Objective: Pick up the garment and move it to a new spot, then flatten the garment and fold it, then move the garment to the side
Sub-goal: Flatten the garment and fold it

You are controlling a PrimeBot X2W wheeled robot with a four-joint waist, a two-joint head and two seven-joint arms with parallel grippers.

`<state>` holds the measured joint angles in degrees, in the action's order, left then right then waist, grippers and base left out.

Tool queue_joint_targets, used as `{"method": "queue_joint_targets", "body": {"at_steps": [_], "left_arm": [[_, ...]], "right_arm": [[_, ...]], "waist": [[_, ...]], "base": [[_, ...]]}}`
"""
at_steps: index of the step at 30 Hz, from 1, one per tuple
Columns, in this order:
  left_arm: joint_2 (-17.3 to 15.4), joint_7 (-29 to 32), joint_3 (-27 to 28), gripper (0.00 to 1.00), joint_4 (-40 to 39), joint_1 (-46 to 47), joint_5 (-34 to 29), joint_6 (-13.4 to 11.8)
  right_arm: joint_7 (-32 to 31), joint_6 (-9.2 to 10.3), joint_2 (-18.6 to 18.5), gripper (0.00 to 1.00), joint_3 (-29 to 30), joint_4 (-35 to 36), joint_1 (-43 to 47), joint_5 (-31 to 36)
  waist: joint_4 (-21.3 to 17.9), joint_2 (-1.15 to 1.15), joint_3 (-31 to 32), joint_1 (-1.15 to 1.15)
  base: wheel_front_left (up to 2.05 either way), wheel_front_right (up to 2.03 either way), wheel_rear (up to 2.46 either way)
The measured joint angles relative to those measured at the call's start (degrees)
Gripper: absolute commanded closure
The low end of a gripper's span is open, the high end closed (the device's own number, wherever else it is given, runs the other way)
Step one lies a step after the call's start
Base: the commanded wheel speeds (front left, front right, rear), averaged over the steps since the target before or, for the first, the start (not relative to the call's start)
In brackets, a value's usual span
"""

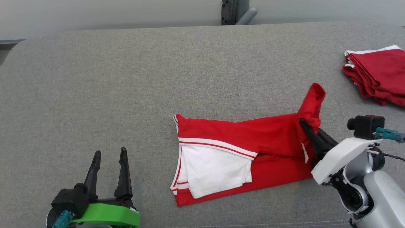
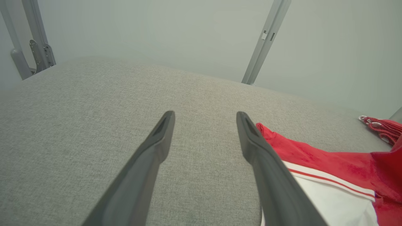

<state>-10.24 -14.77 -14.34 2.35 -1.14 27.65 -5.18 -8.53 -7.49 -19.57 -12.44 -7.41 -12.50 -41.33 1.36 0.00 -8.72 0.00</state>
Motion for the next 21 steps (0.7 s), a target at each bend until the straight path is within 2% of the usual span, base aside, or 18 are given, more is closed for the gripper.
{"method": "queue_joint_targets", "body": {"at_steps": [6,11,16,21], "left_arm": [[0.0,0.0,-0.1,0.0,-0.1,0.0,0.0,-0.1],[0.0,0.1,-0.3,0.0,-0.1,0.1,0.0,-0.1],[0.0,0.1,-0.5,0.0,0.0,0.2,0.0,-0.1],[0.0,0.1,-0.7,0.0,0.0,0.4,0.0,-0.1]], "right_arm": [[-1.4,0.0,2.2,1.0,-7.4,5.5,0.1,-0.4],[-2.2,0.0,4.4,1.0,-13.7,6.1,-2.0,-1.1],[-1.9,0.0,6.9,1.0,-18.9,2.7,-5.2,-1.5],[-0.5,0.0,8.5,1.0,-22.2,-3.5,-8.2,-1.7]], "waist": [[1.8,0.0,0.2,0.0],[3.4,0.0,0.4,0.0],[5.1,0.0,0.6,0.0],[6.9,0.0,0.7,0.0]], "base": [[0.0,0.0,0.0],[0.0,0.0,0.0],[0.0,0.0,0.0],[0.0,0.0,0.0]]}}
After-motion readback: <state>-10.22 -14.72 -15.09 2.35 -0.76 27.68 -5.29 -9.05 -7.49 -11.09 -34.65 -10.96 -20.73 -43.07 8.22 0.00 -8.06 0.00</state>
